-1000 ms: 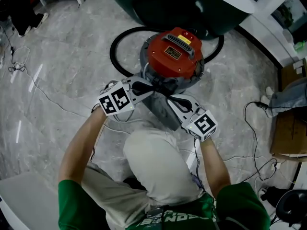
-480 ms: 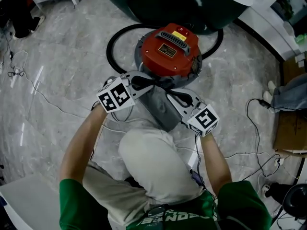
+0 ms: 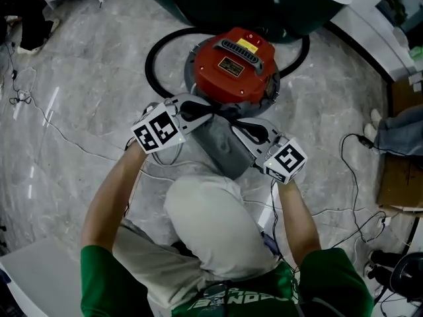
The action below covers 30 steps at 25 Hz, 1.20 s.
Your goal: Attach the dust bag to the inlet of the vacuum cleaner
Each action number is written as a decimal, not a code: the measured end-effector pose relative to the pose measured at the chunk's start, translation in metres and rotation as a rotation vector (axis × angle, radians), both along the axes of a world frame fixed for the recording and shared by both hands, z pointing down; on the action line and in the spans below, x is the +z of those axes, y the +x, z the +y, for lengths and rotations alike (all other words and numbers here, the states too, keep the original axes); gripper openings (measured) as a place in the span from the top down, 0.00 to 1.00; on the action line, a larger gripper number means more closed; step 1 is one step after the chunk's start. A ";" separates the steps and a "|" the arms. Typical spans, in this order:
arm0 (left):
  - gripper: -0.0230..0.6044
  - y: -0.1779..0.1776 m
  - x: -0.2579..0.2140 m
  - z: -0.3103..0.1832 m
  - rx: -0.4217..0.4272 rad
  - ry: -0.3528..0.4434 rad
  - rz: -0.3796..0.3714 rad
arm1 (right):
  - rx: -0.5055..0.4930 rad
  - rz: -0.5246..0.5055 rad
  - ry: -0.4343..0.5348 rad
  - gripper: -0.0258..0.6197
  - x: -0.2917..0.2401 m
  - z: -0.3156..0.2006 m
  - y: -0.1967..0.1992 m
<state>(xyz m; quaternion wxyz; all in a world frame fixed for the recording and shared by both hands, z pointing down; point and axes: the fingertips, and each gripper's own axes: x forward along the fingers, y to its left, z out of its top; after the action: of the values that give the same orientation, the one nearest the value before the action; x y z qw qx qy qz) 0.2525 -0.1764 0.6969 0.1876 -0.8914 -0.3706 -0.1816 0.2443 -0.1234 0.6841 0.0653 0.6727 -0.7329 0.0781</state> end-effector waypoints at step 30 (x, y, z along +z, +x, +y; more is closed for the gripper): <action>0.93 -0.001 -0.017 -0.009 -0.127 -0.066 0.119 | 0.123 0.059 -0.050 0.91 -0.006 0.007 0.001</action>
<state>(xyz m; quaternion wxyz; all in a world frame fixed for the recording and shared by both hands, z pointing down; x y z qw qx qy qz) 0.2512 -0.1859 0.6804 0.1677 -0.9280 -0.3072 -0.1275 0.2458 -0.1168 0.6783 0.0987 0.7165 -0.6859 0.0805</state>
